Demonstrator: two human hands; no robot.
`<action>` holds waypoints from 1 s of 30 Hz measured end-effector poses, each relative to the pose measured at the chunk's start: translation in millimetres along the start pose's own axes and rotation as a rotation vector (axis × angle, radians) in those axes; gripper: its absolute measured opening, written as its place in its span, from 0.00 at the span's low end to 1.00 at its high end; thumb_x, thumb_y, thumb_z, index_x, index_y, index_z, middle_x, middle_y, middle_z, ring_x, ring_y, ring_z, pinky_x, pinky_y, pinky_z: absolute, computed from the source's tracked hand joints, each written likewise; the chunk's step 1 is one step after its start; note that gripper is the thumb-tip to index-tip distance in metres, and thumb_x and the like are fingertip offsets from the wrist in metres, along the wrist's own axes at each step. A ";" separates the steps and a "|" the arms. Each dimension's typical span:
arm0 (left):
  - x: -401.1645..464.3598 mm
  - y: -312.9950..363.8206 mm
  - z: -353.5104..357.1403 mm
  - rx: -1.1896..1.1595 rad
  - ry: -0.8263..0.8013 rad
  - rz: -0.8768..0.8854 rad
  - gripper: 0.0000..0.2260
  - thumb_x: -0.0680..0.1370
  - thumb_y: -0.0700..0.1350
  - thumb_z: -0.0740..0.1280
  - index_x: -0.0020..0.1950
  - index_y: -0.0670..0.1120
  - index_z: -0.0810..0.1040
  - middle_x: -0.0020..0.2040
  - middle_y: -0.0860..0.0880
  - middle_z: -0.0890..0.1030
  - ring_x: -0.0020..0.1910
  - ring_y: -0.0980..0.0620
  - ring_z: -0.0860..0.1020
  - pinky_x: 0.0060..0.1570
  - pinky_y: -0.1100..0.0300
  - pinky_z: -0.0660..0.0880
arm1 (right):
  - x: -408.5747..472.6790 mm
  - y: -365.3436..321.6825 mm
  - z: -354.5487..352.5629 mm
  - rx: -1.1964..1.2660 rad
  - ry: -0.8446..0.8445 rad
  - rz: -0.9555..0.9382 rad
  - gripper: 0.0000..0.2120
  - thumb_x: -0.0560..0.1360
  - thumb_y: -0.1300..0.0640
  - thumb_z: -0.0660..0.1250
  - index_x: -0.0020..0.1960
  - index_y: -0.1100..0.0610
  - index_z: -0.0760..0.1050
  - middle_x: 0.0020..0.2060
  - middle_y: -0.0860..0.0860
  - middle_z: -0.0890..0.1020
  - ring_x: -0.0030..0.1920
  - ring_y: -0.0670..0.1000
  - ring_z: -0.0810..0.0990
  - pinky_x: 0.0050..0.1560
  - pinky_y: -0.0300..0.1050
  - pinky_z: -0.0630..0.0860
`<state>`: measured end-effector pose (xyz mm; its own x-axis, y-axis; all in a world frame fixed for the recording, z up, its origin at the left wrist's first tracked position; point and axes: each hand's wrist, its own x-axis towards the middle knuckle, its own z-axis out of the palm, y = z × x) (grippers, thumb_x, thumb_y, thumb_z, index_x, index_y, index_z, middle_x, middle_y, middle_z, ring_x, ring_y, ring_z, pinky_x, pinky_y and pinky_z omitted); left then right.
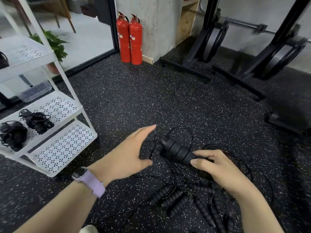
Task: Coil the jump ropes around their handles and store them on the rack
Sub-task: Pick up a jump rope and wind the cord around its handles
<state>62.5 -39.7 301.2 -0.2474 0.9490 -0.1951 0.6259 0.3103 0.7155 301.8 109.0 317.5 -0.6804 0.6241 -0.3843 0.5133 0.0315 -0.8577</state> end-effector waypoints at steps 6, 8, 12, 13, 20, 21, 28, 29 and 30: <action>6.9 13.6 6.6 -0.327 -0.091 0.039 0.30 0.73 0.45 0.79 0.68 0.66 0.71 0.59 0.62 0.83 0.59 0.65 0.80 0.61 0.67 0.72 | 2.0 6.1 3.0 0.309 -0.147 -0.085 0.18 0.63 0.39 0.74 0.40 0.53 0.81 0.33 0.51 0.75 0.30 0.47 0.70 0.32 0.40 0.66; 8.7 13.7 2.6 -0.363 -0.087 0.020 0.11 0.78 0.47 0.74 0.57 0.60 0.79 0.43 0.56 0.86 0.44 0.60 0.84 0.51 0.65 0.79 | 4.8 6.7 3.6 0.486 -0.215 -0.148 0.12 0.68 0.44 0.71 0.34 0.52 0.76 0.27 0.50 0.70 0.26 0.48 0.64 0.28 0.39 0.62; 9.3 5.9 -11.6 -0.476 -0.031 -0.070 0.11 0.77 0.62 0.68 0.49 0.55 0.82 0.28 0.56 0.69 0.25 0.56 0.65 0.27 0.64 0.67 | 8.7 5.1 0.7 0.544 -0.097 -0.183 0.13 0.67 0.45 0.72 0.38 0.55 0.79 0.29 0.55 0.70 0.27 0.50 0.67 0.28 0.41 0.65; 9.2 4.8 -15.5 -0.576 -0.037 -0.067 0.14 0.76 0.63 0.69 0.50 0.54 0.83 0.29 0.56 0.66 0.26 0.56 0.62 0.26 0.65 0.63 | 9.0 3.7 1.0 0.494 -0.055 -0.185 0.13 0.67 0.45 0.73 0.42 0.55 0.82 0.31 0.56 0.73 0.28 0.52 0.70 0.29 0.41 0.68; 6.5 16.8 -4.0 -0.902 -0.077 -0.204 0.31 0.66 0.74 0.71 0.55 0.50 0.82 0.34 0.52 0.67 0.26 0.56 0.58 0.23 0.63 0.55 | 8.4 -8.1 36.2 0.129 0.127 -0.334 0.24 0.68 0.54 0.79 0.61 0.42 0.79 0.48 0.46 0.86 0.45 0.48 0.85 0.43 0.41 0.82; 7.5 18.7 -0.8 -0.930 -0.022 -0.225 0.31 0.66 0.73 0.73 0.53 0.49 0.80 0.35 0.51 0.68 0.26 0.57 0.58 0.23 0.63 0.53 | 8.5 -9.0 44.0 0.014 0.179 -0.379 0.26 0.68 0.54 0.78 0.64 0.41 0.77 0.50 0.43 0.85 0.47 0.45 0.84 0.46 0.36 0.79; 6.7 21.1 1.2 -1.217 0.170 -0.214 0.16 0.71 0.52 0.78 0.43 0.46 0.74 0.26 0.54 0.62 0.21 0.59 0.57 0.20 0.66 0.53 | 5.7 -22.5 96.7 -0.243 0.255 -0.421 0.30 0.72 0.49 0.77 0.65 0.32 0.63 0.56 0.34 0.76 0.54 0.39 0.78 0.52 0.36 0.76; 4.8 21.6 -2.3 -1.205 0.154 -0.180 0.12 0.72 0.51 0.76 0.40 0.47 0.76 0.25 0.55 0.64 0.21 0.60 0.59 0.20 0.66 0.54 | 3.9 -23.5 96.8 -0.155 0.226 -0.403 0.29 0.71 0.45 0.77 0.63 0.34 0.64 0.55 0.34 0.77 0.52 0.39 0.80 0.50 0.34 0.76; 2.7 22.7 -5.7 -1.180 0.135 -0.150 0.09 0.72 0.50 0.75 0.37 0.49 0.78 0.25 0.55 0.68 0.21 0.60 0.61 0.20 0.67 0.54 | 2.5 -24.7 95.7 -0.029 0.185 -0.353 0.27 0.70 0.40 0.76 0.61 0.36 0.65 0.54 0.35 0.78 0.50 0.40 0.81 0.50 0.33 0.78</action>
<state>71.7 -30.4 320.8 -0.3801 0.8722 -0.3080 -0.4636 0.1085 0.8794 237.3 35.1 305.0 -0.7131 0.7011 0.0027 0.2814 0.2897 -0.9148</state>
